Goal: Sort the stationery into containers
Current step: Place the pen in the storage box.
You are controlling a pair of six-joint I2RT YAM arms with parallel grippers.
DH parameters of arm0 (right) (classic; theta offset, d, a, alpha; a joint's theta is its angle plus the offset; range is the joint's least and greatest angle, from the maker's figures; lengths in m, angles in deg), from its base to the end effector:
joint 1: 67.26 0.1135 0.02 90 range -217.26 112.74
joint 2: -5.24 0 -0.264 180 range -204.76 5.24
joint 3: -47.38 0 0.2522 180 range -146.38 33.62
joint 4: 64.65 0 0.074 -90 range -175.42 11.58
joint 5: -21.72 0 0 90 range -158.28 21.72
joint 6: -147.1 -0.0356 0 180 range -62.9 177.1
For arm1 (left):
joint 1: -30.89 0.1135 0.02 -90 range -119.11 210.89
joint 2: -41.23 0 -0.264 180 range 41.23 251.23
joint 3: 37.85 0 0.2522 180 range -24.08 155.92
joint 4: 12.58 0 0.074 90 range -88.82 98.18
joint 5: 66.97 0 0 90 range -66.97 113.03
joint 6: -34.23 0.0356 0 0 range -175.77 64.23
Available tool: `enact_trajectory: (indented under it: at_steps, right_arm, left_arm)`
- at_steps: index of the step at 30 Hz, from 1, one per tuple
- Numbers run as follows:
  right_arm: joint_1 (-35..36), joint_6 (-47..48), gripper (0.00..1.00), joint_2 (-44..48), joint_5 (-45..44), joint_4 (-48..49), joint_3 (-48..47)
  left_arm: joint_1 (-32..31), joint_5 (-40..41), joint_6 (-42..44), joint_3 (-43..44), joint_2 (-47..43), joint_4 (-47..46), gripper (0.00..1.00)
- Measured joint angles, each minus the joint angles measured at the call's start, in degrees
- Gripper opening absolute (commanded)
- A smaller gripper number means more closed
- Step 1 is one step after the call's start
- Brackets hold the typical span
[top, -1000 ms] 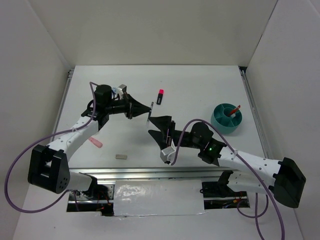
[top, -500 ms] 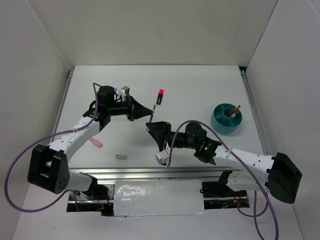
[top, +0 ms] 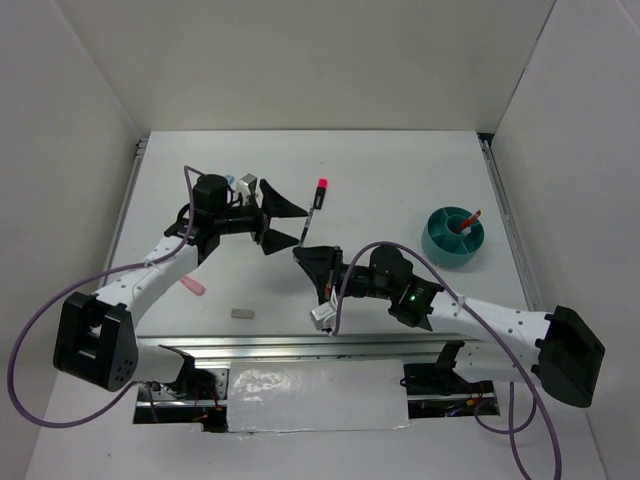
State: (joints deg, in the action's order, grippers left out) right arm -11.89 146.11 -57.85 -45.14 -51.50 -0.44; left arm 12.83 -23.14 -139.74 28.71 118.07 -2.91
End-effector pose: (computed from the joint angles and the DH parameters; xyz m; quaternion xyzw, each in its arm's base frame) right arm 0.1308 0.2141 0.2785 -0.7142 0.0833 -0.0585 0.6925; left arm 0.2780 -0.1177 0.2919 -0.2210 0.7545 -0.6124 0.0826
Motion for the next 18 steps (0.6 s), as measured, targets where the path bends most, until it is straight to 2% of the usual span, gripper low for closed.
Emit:
enact_trajectory:
  at_steps: [3, 6, 10, 14, 18]
  right_arm:
    - [0.2, 0.0, 0.0, 1.1, -0.6, -0.2, 0.0]
    - [0.7, -1.4, 0.0, 3.1, -1.8, -1.2, -0.1]
    - [1.4, -8.6, 0.0, 6.4, -5.2, -5.0, -1.4]
    - [-0.9, -25.6, 0.0, 7.6, -11.1, -13.0, -9.2]
    - [-13.6, -46.1, 0.0, 7.6, -14.8, -21.7, -21.1]
  left_arm:
    - [1.4, 0.0, 0.7, 0.0, -0.2, 0.8, 0.99]
    - [5.6, -0.3, 3.3, 1.1, 0.0, 2.6, 0.99]
    - [12.5, -0.5, 11.4, 11.0, 3.3, 8.9, 0.99]
    - [16.7, 4.6, 26.7, 24.7, 5.5, 17.8, 0.99]
    - [17.0, 11.8, 40.5, 30.2, 3.7, 21.8, 0.99]
